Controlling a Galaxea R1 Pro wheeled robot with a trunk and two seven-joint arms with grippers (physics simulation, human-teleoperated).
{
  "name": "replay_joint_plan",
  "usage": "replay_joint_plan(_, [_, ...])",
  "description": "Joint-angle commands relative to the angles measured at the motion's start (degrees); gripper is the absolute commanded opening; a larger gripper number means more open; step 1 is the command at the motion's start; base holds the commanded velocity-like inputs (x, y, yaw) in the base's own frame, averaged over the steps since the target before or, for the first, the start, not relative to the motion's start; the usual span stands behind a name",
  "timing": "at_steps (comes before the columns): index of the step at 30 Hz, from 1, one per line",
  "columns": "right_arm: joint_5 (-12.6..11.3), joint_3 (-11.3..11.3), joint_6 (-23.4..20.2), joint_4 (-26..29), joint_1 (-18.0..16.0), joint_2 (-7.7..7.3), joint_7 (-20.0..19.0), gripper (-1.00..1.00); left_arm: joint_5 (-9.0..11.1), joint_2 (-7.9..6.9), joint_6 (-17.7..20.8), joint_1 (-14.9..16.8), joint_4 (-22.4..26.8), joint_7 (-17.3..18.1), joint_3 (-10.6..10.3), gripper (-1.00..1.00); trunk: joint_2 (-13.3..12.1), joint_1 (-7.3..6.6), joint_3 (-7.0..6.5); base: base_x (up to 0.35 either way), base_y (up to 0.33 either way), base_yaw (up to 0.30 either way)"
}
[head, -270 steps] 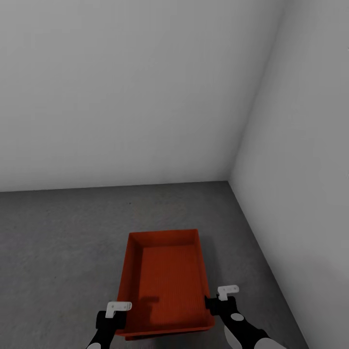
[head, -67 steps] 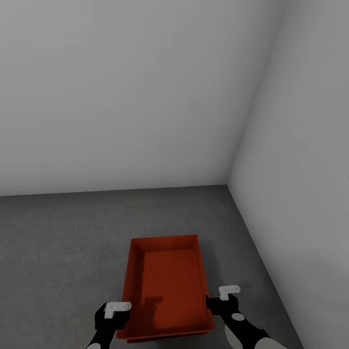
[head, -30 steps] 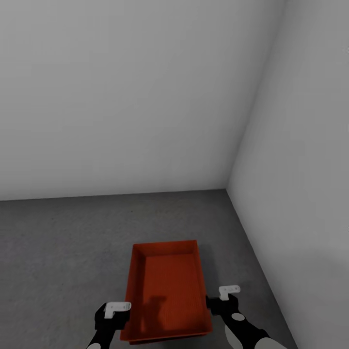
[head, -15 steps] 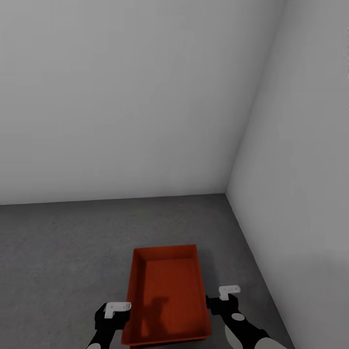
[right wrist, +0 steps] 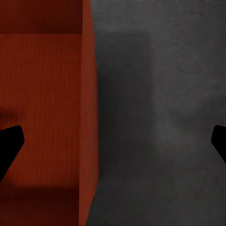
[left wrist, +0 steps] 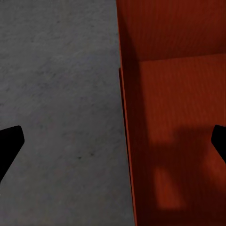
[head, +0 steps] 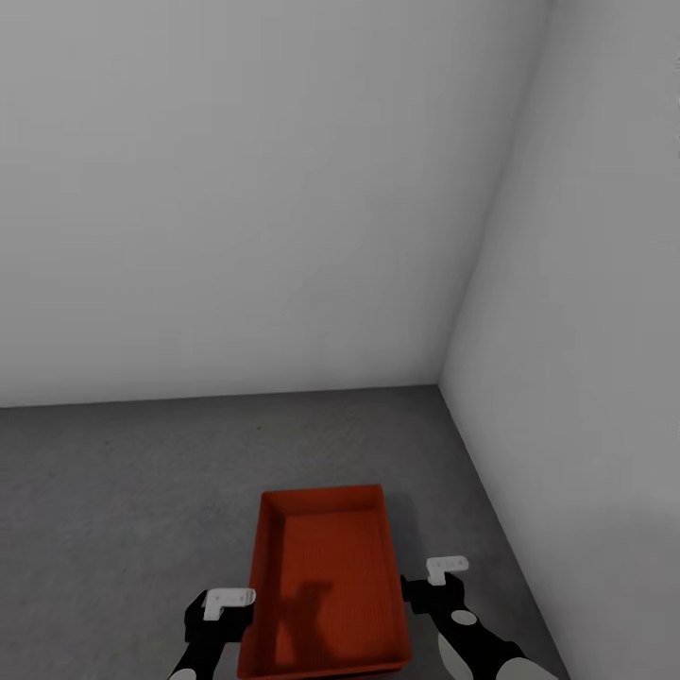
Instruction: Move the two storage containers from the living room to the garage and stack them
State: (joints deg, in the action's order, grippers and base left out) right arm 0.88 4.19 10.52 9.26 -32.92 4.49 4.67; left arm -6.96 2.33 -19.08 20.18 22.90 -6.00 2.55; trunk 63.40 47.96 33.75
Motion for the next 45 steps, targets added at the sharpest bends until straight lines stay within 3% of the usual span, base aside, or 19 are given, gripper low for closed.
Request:
replay_joint_plan(1, [0.1,0.4,0.1,-0.1,0.0,0.00,0.4,1.00,-0.6,0.05,-0.2,0.0,0.0,-0.2,0.3,1.00,0.0,0.00,-0.05,0.000,0.000,0.000])
replay_joint_plan(17, [0.0,0.4,0.1,-0.1,0.0,0.03,0.1,1.00,-0.5,0.02,-0.3,0.0,0.0,-0.2,0.4,1.00,0.0,0.00,-1.50,0.000,0.000,0.000])
replay_joint_plan(25, [0.0,0.2,0.2,0.0,0.4,-0.02,-3.6,1.00,-0.6,-0.11,-0.3,0.0,-0.4,0.0,0.7,1.00,0.0,0.00,-1.74,0.000,0.000,0.000])
replay_joint_plan(33, [0.0,0.0,0.1,-0.1,0.8,-0.26,-6.7,1.00,-0.6,-0.57,-0.4,0.0,-5.6,0.6,0.7,1.00,0.0,0.00,-1.77,0.000,0.000,0.000])
replay_joint_plan(37, [0.0,-0.1,0.0,-0.1,1.3,-0.44,-11.2,1.00,-0.6,-2.04,-0.4,0.0,-6.7,4.9,0.7,1.00,0.0,0.00,-1.77,0.000,0.000,0.000])
replay_joint_plan(40, [0.0,-0.2,0.0,-0.6,1.5,-0.52,-13.4,1.00,-0.4,-3.73,-0.4,0.0,-8.3,10.4,0.8,1.00,0.0,0.00,-1.77,0.000,0.000,0.000])
replay_joint_plan(45, [0.0,-0.3,-0.1,-2.1,1.8,-0.63,-14.5,1.00,-0.4,-4.71,-0.4,-0.1,-10.8,13.8,0.8,1.00,0.0,0.00,-1.77,0.000,0.000,0.000])
